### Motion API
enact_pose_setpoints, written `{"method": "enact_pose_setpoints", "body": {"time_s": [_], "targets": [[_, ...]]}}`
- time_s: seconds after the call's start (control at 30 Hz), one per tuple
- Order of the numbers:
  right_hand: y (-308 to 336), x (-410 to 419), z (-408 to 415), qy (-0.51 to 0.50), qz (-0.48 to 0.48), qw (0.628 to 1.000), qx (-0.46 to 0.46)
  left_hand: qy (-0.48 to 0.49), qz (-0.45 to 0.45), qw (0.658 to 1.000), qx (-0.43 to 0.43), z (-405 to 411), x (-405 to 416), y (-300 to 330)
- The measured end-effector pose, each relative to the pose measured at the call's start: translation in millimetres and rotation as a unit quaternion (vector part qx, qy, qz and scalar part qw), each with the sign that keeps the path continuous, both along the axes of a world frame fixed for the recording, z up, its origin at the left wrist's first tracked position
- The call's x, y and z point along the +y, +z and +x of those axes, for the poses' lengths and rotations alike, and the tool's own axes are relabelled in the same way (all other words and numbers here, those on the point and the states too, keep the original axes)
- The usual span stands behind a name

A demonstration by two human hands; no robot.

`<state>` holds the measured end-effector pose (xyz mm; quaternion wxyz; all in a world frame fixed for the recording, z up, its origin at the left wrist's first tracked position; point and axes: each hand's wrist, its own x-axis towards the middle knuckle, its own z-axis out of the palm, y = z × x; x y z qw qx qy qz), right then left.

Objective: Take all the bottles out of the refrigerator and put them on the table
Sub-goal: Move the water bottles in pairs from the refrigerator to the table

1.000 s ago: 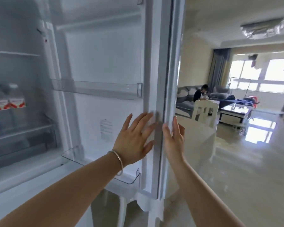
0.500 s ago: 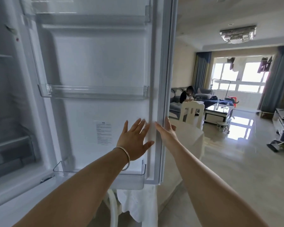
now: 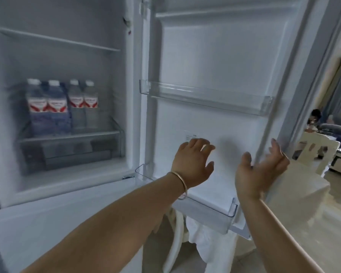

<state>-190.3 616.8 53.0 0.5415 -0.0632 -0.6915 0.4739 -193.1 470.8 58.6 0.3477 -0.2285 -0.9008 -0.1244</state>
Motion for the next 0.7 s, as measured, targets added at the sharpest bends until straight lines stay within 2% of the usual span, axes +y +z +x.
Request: {"method": "enact_pose_setpoints", "body": {"time_s": [0.07, 0.17, 0.33, 0.43, 0.53, 0.63, 0.7], "targets": [[-20.7, -46.3, 0.8, 0.063, 0.042, 0.996, 0.042, 0.045, 0.015, 0.999, 0.017, 4.0, -49.2, -7.0], [-46.7, -121.2, -6.3, 0.125, 0.15, 0.98, 0.048, 0.133, 0.033, 0.989, -0.055, 12.2, -128.7, -16.4], [-57.1, -251.3, -42.5, 0.248, 0.2, 0.948, -0.016, 0.272, 0.08, 0.954, -0.096, 5.2, -275.2, -25.1], [-59.3, -325.3, -69.2, 0.304, 0.205, 0.929, -0.057, 0.323, 0.161, 0.924, -0.127, -4.2, -350.2, -29.6], [-58.4, -393.5, -100.3, 0.366, 0.2, 0.897, -0.147, 0.353, 0.235, 0.893, -0.153, -21.9, -414.7, -33.9], [-54.7, -448.4, -129.5, 0.411, 0.197, 0.866, -0.204, 0.356, 0.316, 0.87, -0.127, -50.1, -462.8, -35.7], [-52.4, -477.3, -146.0, 0.429, 0.207, 0.849, -0.229, 0.351, 0.403, 0.839, -0.102, -70.0, -480.7, -37.0]]}}
